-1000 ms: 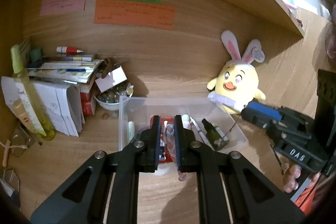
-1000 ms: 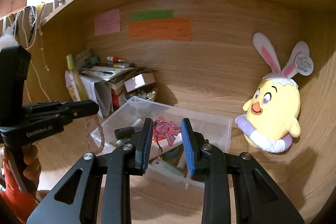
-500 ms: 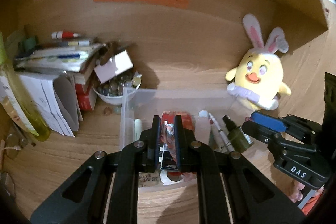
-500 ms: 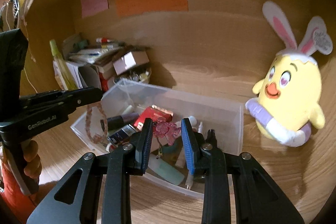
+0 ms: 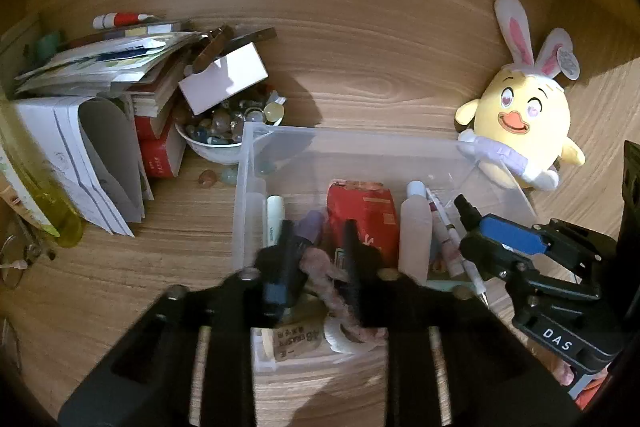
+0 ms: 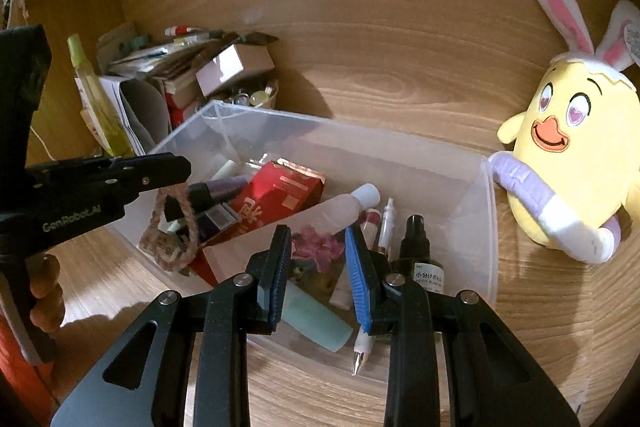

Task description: Organize objects

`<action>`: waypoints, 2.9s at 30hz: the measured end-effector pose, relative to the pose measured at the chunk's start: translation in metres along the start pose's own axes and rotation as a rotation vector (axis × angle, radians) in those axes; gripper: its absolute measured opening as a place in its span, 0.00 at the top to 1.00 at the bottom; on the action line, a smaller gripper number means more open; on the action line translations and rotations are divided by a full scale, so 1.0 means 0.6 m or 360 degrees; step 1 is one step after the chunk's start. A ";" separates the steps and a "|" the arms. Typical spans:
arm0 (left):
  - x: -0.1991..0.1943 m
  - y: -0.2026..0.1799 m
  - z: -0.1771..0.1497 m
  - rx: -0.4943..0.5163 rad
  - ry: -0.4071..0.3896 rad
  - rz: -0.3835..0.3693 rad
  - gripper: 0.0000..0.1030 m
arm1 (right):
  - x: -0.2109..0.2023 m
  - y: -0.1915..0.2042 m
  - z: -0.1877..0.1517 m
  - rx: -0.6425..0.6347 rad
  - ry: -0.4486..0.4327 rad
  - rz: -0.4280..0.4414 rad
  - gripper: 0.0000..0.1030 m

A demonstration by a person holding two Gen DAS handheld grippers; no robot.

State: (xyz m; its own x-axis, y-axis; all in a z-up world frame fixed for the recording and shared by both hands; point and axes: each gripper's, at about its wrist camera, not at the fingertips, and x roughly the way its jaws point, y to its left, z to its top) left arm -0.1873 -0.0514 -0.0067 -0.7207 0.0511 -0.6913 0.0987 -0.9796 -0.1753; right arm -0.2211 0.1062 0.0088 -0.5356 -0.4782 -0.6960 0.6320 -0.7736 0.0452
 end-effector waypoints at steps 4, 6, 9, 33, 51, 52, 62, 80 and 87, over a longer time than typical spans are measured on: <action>-0.016 -0.002 0.000 0.0006 -0.0054 0.0023 0.54 | -0.010 -0.001 0.000 -0.0003 -0.0029 -0.0023 0.54; -0.024 -0.004 0.001 0.0013 -0.0066 0.0010 0.54 | -0.018 -0.001 0.001 -0.0003 -0.0052 -0.0029 0.53; -0.038 -0.010 0.000 0.0035 -0.0084 -0.0012 0.53 | -0.031 -0.002 0.002 0.0006 -0.0072 -0.0024 0.52; -0.119 -0.036 -0.071 0.0149 -0.0216 0.0088 0.06 | -0.134 0.012 -0.062 0.0054 -0.0214 -0.0077 0.18; -0.119 -0.042 -0.103 0.0163 -0.0186 0.0062 0.06 | -0.129 0.020 -0.094 0.0088 -0.0159 -0.0069 0.18; -0.120 -0.042 -0.103 0.0161 -0.0189 0.0060 0.06 | -0.129 0.020 -0.094 0.0088 -0.0159 -0.0069 0.18; -0.124 -0.044 -0.099 0.0150 -0.0186 0.0019 0.06 | -0.131 0.022 -0.094 0.0081 -0.0161 -0.0075 0.18; -0.134 -0.056 -0.105 0.0207 -0.0222 0.0009 0.06 | -0.132 0.027 -0.093 0.0074 -0.0172 -0.0086 0.18; -0.132 -0.055 -0.106 0.0202 -0.0208 -0.0005 0.06 | -0.135 0.031 -0.091 0.0060 -0.0179 -0.0090 0.18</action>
State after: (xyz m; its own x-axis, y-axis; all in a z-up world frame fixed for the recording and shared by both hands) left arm -0.0898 -0.0105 0.0095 -0.8048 0.0367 -0.5924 0.0147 -0.9965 -0.0818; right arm -0.1356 0.1534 0.0267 -0.6307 -0.4754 -0.6134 0.5788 -0.8147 0.0363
